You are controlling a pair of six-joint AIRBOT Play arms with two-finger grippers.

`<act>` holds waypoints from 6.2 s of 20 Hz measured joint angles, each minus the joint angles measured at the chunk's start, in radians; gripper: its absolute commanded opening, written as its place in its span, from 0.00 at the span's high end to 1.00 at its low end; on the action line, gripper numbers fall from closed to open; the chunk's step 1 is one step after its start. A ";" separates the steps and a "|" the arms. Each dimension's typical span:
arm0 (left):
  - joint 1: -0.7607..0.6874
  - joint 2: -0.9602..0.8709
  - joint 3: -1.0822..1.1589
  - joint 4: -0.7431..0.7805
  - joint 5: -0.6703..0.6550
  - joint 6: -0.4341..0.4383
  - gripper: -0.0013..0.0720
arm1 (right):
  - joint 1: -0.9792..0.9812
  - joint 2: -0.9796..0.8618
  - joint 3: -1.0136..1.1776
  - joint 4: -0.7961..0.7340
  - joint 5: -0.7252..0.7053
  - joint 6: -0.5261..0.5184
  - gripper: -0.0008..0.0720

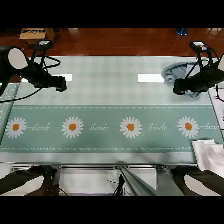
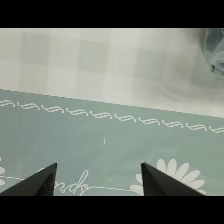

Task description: Fold the shirts.

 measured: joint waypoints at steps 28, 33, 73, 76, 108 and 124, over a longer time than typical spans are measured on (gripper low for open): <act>0.000 -0.029 0.000 0.000 0.083 0.000 0.01 | -0.016 -0.014 0.000 -0.199 -0.352 0.133 0.18; 0.000 -0.035 0.001 -0.007 0.097 0.000 0.01 | -0.163 -0.132 0.017 -0.361 -0.581 0.329 0.18; 0.000 0.281 0.497 -0.182 -0.296 -0.007 0.01 | -0.344 0.613 -0.004 0.687 -0.246 -0.180 0.94; 0.000 0.291 0.410 -0.185 -0.332 -0.012 0.01 | -0.219 0.572 -0.078 0.721 -0.179 -0.175 0.94; -0.126 0.011 -0.599 -0.676 0.214 0.272 0.17 | -0.245 0.258 -0.338 0.323 -0.338 -0.123 0.38; -0.121 -0.169 -0.601 -1.015 0.214 0.462 0.94 | -0.361 0.082 -0.519 0.765 -0.311 -0.305 0.32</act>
